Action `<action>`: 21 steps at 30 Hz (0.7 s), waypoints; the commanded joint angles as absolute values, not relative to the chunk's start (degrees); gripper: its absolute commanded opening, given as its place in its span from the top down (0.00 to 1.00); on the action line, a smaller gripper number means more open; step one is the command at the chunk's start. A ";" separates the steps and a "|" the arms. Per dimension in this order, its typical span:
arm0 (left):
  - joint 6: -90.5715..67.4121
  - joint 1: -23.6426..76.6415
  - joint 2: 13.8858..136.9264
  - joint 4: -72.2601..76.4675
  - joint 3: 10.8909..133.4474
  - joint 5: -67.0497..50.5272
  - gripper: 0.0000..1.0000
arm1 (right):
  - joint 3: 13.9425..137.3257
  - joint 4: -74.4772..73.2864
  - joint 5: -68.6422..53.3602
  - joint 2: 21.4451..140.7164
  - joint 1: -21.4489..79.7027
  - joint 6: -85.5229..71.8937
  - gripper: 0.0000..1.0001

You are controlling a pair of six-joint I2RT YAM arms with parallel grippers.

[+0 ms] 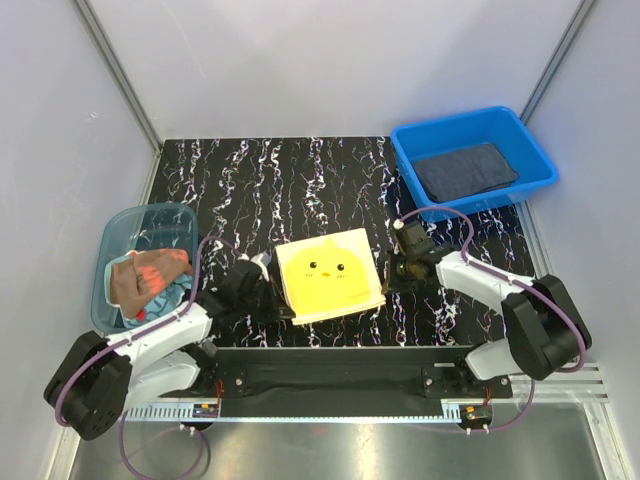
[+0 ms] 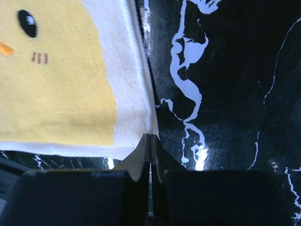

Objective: Fold and stack the towels
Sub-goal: Fold the towel

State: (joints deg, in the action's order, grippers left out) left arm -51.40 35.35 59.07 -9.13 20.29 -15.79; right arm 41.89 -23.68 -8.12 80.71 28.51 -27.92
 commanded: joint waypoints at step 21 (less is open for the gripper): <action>-30.33 28.94 72.93 -24.35 45.69 -5.09 0.53 | 44.83 -20.93 -12.63 79.97 29.09 -29.00 0.74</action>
